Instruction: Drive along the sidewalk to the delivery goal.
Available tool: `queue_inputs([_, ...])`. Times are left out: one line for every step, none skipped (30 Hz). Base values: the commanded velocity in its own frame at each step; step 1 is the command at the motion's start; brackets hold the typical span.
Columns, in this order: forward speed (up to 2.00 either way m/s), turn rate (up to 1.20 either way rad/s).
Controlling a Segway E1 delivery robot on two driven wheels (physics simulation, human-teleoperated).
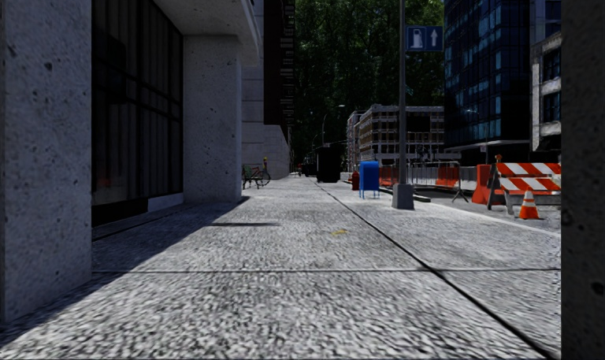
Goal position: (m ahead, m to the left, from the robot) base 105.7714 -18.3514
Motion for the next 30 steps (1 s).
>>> queue_inputs([2.00,0.00])
queue_inputs([2.00,0.00])
queue_inputs([2.00,0.00])
queue_inputs([2.00,0.00])
queue_inputs([2.00,0.00])
queue_inputs([2.00,0.00])
queue_inputs([2.00,0.00])
queue_inputs([2.00,0.00])
queue_inputs([2.00,0.00])
queue_inputs([2.00,0.00])
queue_inputs([2.00,0.00])
queue_inputs([2.00,0.00])
queue_inputs([2.00,0.00])
queue_inputs([2.00,0.00])
queue_inputs([2.00,0.00])
queue_inputs([2.00,0.00])
queue_inputs([2.00,0.00])
queue_inputs([2.00,0.00])
queue_inputs([2.00,0.00])
queue_inputs([2.00,0.00])
queue_inputs([2.00,0.00])
queue_inputs([2.00,0.00])
queue_inputs([2.00,0.00])
queue_inputs([2.00,0.00])
queue_inputs([2.00,0.00])
queue_inputs([2.00,0.00])
queue_inputs([2.00,0.00])
queue_inputs([2.00,0.00])
queue_inputs([2.00,0.00])
queue_inputs([2.00,0.00])
